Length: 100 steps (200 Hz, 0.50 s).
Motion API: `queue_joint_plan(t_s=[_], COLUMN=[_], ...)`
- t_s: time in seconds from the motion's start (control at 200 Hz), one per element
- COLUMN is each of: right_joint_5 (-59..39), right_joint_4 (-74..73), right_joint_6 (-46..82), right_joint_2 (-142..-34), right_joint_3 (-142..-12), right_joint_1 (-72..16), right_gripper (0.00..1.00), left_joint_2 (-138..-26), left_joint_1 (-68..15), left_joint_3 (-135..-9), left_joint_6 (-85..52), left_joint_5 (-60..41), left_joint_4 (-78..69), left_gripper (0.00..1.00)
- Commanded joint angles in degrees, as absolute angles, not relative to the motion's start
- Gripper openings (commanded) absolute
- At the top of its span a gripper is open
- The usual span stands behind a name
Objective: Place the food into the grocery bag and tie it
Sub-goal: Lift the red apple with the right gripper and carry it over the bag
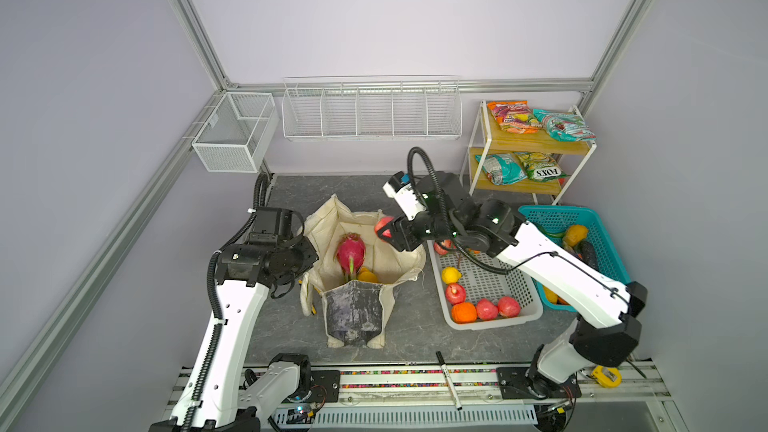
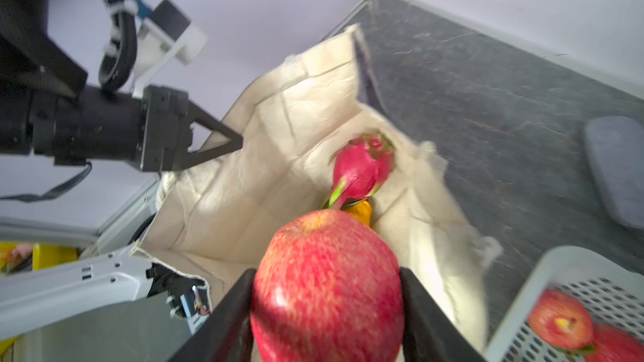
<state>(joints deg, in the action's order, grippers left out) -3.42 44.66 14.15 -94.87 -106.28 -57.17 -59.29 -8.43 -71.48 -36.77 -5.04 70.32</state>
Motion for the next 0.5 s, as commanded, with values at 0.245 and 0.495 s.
queue_joint_plan(t_s=[0.245, 0.495], right_joint_5=[-11.78, -9.93], right_joint_4=[42.34, 46.02], right_joint_6=[5.79, 0.96], right_joint_2=[-107.20, -115.77], right_joint_3=[-111.23, -118.68], right_joint_1=[-60.32, -60.29], right_gripper=[0.54, 0.54], left_joint_2=[-59.05, -58.54], left_joint_1=[-9.05, -9.23], left_joint_3=[-71.41, -71.26], left_joint_6=[-36.12, -36.06], left_joint_5=[-5.98, -6.06], left_joint_4=[69.35, 69.43], left_gripper=[0.00, 0.00])
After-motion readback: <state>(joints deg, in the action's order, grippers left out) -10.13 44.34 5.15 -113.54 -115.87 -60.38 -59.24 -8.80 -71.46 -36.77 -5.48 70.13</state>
